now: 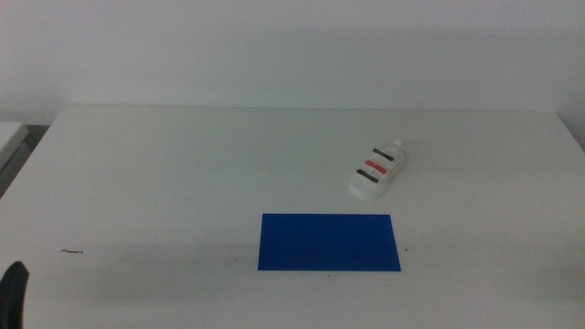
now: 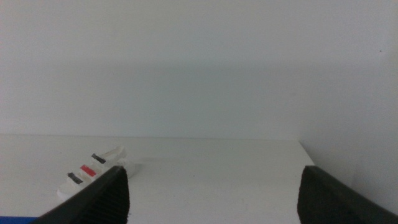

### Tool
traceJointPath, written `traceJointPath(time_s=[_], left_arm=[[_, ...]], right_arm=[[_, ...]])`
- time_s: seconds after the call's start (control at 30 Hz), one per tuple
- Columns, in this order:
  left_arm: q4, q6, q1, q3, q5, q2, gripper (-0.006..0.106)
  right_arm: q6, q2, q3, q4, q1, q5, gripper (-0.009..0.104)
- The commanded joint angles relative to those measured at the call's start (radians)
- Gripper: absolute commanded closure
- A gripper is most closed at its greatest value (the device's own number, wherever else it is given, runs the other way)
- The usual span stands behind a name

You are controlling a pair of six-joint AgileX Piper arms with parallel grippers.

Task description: Use one arm to grab the shoe from the table and place it on the mat.

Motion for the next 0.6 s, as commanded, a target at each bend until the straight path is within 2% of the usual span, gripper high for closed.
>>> traceJointPath(time_s=[0.0,0.13,0.23,0.4,0.57], left_arm=[[-0.004,-0.001,0.000,0.000,-0.013,0.005,0.007],[-0.004,-0.001,0.000,0.000,-0.013,0.005,0.007],[-0.004,-0.001,0.000,0.000,-0.013,0.005,0.007],[-0.004,-0.001,0.000,0.000,-0.013,0.005,0.007],[-0.004,-0.001,0.000,0.000,-0.013,0.005,0.007]], right_arm=[[0.010,-0.005,0.003,-0.005,-0.002,-0.001,0.003],[0.015,-0.005,0.003,0.010,-0.002,-0.001,0.003],[0.015,-0.005,-0.041,0.010,-0.002,0.099,0.003],[0.015,0.146,-0.252,0.012,-0.002,0.267,0.003],[0.017,0.422,-0.542,0.068,-0.002,0.470,0.003]])
